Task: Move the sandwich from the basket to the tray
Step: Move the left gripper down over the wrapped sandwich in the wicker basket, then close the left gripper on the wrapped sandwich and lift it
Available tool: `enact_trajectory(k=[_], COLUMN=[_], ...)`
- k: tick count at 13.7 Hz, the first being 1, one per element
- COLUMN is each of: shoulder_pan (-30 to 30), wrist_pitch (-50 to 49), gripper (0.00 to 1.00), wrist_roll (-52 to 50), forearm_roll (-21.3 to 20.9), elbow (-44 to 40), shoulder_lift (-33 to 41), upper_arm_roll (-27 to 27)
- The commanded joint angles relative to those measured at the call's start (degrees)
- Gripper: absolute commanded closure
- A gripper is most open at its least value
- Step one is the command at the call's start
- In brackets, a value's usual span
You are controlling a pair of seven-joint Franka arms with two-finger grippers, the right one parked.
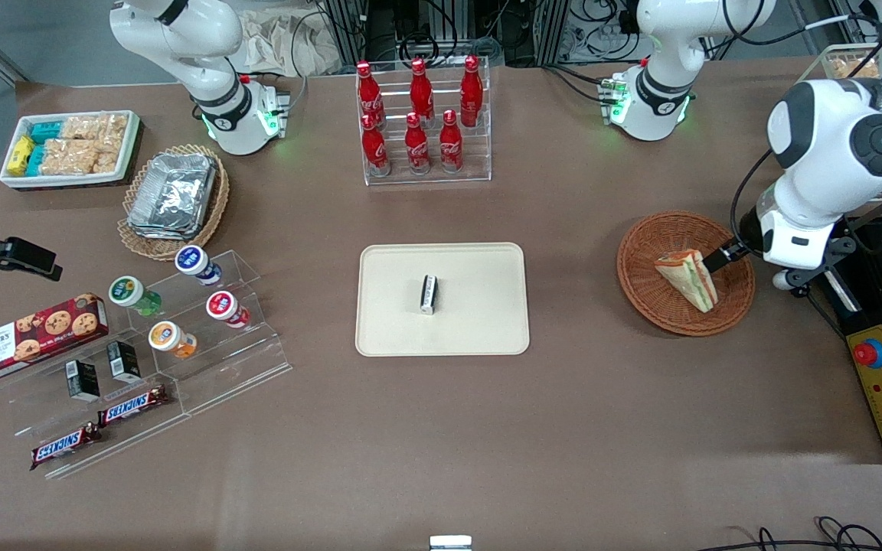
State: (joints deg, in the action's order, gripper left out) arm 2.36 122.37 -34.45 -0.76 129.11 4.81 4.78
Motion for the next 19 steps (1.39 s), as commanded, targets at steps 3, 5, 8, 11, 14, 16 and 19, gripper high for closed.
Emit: enact_trajectory(k=[3, 5, 8, 11, 14, 16, 19], shoulder_pan=[-0.2, -0.2, -0.2, -0.2, -0.1, -0.1, -0.1], wrist_pitch=[12.2, 17.8, 25.2, 32.4, 34.8, 35.7, 35.7], gripper=[0.00, 0.00, 0.00, 0.00, 0.01, 0.78, 1.00], wrist_roll=[-8.8, -9.2, -9.4, -9.4, -9.2, -9.1, -9.2], forearm_roll=[0.6, 0.6, 0.5, 0.5, 0.5, 0.5, 0.5], elbow=[8.1, 11.4, 14.8, 17.5, 18.0, 18.0, 17.6], shoulder_lift=[-0.2, -1.2, -4.1, -7.3, -9.5, -10.5, -10.8], upper_arm_roll=[0.0, 0.0, 0.0, 0.0, -0.2, -0.2, -0.2])
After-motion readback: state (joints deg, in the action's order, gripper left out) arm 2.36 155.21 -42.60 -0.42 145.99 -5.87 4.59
